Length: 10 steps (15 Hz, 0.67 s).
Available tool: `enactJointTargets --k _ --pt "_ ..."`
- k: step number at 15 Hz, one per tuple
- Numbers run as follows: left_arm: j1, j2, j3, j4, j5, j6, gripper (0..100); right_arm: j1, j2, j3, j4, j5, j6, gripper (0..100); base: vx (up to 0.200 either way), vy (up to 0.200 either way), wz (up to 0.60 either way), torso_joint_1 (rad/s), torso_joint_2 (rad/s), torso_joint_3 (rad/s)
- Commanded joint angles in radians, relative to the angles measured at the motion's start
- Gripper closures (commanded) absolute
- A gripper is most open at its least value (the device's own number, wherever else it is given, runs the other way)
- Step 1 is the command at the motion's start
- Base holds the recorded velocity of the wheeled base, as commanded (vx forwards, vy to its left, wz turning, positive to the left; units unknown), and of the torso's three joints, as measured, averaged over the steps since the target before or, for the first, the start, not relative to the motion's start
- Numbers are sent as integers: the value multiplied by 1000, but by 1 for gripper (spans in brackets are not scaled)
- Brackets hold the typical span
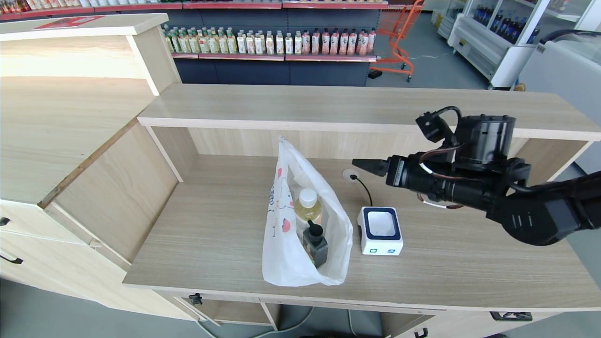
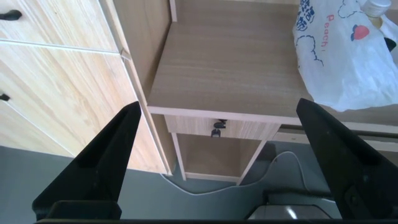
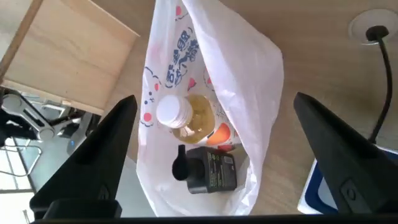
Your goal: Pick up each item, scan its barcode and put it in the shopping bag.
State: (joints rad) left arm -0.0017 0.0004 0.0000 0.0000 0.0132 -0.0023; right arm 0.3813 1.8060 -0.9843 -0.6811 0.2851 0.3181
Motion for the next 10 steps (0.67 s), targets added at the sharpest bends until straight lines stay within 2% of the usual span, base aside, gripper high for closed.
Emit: enactJointTargets --k 1,3,4,6,8,9,10 --pt "0 0 0 0 1 -1 0 -111 -425 240 120 -90 -96 0 0 0 0 0 0 0" --pt "0 0 0 0 1 -1 0 -199 -648 472 160 -225 -166 0 0 0 0 0 0 0" --pt "0 0 0 0 1 -1 0 -213 -767 604 160 -300 -166 0 0 0 0 0 0 0" --pt "0 0 0 0 1 -1 0 -239 -1060 881 167 -365 -188 0 0 0 0 0 0 0" --pt "0 0 0 0 1 -1 0 -326 -1263 984 221 -360 -261 0 0 0 0 0 0 0" --pt "0 0 0 0 1 -1 0 -358 -1441 984 414 -365 -277 0 0 0 0 0 0 0" --pt "0 0 0 0 1 -1 0 -389 -1556 984 526 -363 -315 0 0 0 0 0 0 0"
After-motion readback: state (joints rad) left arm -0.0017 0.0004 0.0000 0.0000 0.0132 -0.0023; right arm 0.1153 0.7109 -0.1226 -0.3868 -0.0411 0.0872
